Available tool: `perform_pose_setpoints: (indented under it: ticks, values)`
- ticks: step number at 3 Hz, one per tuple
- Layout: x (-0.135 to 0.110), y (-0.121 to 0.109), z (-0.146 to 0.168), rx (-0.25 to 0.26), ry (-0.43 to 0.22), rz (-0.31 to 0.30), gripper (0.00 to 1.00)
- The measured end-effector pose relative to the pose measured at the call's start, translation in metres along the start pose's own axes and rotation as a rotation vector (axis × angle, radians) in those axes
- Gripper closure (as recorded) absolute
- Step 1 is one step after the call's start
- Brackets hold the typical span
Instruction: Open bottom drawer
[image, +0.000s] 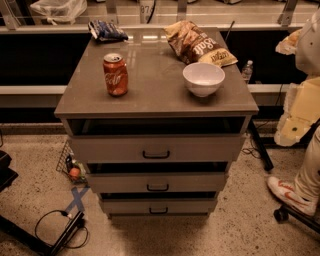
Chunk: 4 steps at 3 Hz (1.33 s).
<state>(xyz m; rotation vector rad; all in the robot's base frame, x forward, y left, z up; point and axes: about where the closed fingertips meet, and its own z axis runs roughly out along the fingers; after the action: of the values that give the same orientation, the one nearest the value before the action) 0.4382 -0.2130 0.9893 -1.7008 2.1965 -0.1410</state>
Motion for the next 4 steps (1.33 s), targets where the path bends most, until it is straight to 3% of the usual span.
perform_pose_setpoints:
  ticks: [1,2,3,4]
  values:
    - [0.000,0.000,0.000,0.000,0.000,0.000,0.00]
    - [0.013,0.008,0.012,0.038,-0.044,0.027,0.00]
    - [0.052,0.039,0.043,0.062,-0.104,0.086,0.00]
    - [0.082,0.068,0.094,0.074,-0.170,0.113,0.00]
